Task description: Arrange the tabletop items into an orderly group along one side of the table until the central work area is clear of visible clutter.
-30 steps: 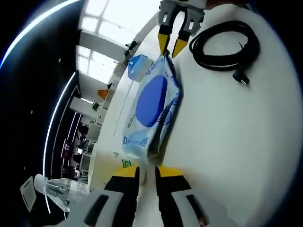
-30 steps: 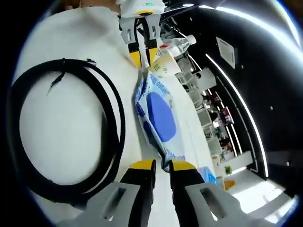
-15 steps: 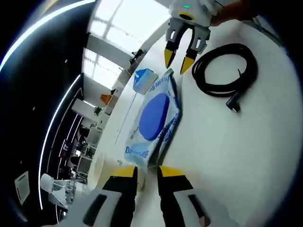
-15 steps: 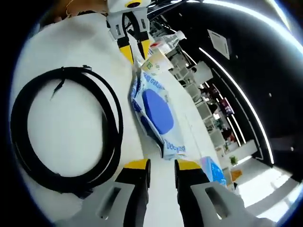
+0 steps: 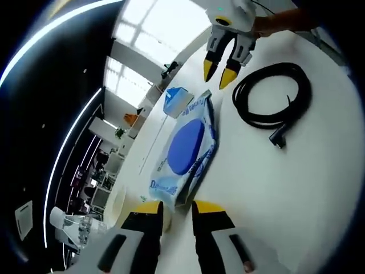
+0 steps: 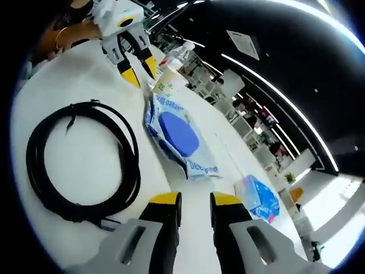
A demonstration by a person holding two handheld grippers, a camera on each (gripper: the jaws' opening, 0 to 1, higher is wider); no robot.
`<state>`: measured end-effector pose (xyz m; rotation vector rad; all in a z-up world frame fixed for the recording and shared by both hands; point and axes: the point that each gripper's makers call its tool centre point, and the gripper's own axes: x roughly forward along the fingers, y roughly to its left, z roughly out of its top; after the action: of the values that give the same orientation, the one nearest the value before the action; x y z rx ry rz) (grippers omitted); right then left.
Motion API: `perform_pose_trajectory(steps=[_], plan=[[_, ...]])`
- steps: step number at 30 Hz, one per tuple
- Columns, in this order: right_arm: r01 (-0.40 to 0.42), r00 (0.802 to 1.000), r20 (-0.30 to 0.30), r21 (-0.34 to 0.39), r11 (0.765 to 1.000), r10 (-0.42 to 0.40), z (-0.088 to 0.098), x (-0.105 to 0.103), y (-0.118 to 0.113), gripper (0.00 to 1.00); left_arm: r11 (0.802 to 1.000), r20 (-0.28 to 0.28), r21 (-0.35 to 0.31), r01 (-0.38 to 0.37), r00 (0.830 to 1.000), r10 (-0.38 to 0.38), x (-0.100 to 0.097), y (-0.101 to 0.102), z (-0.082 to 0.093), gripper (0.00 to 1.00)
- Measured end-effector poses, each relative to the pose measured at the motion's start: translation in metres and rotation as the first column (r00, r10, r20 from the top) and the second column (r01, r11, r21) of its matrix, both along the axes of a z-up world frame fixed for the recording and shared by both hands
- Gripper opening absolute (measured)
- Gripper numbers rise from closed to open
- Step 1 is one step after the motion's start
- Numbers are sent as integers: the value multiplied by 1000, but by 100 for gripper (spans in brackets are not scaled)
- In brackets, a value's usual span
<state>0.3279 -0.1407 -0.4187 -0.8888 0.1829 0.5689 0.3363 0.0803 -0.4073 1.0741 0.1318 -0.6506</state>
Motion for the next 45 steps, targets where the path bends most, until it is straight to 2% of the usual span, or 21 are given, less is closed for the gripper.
perform_pose_trajectory(steps=[6,10,15,17,20,22,24,29,32,34,42,45], plan=[[11,1000,-5,36,999,-11,4,-1,-4,18,999,-13,-47,3,1000,-4,-2,-5,3,20],[27,999,-26,93,995,-25,6,-3,-6,18,999,-6,-44,0,1000,0,-4,-6,4,21],[45,998,-40,154,987,-40,10,-5,-13,18,995,-9,-96,-3,1000,2,-8,-12,9,25],[50,999,-15,207,977,-48,17,-5,-15,18,995,-18,-100,-4,1000,3,-10,-15,9,25],[54,998,3,241,969,-56,25,-6,-21,19,994,-20,-111,1,1000,-3,-13,-20,10,25],[59,998,9,254,965,-63,28,-7,-25,19,990,-33,-143,13,999,-18,-16,-25,10,27],[64,998,11,266,962,-69,30,-8,-28,19,970,-85,-242,23,995,-45,-21,-34,11,28],[79,997,1,276,958,-82,31,-11,-36,18,942,-124,-337,-2,991,-42,-21,-37,18,31],[90,996,-3,305,948,-94,33,-13,-42,18,938,-120,-347,-7,992,-37,-22,-38,21,32],[98,994,16,333,938,-109,37,-13,-47,18,938,-117,-347,-3,992,-41,-23,-40,22,32],[117,991,17,342,932,-130,38,-17,-57,18,929,-127,-369,0,991,-50,-26,-52,23,32],[109,989,59,341,934,-137,43,-20,-60,17,928,-123,-373,3,991,-52,-27,-56,24,32]])
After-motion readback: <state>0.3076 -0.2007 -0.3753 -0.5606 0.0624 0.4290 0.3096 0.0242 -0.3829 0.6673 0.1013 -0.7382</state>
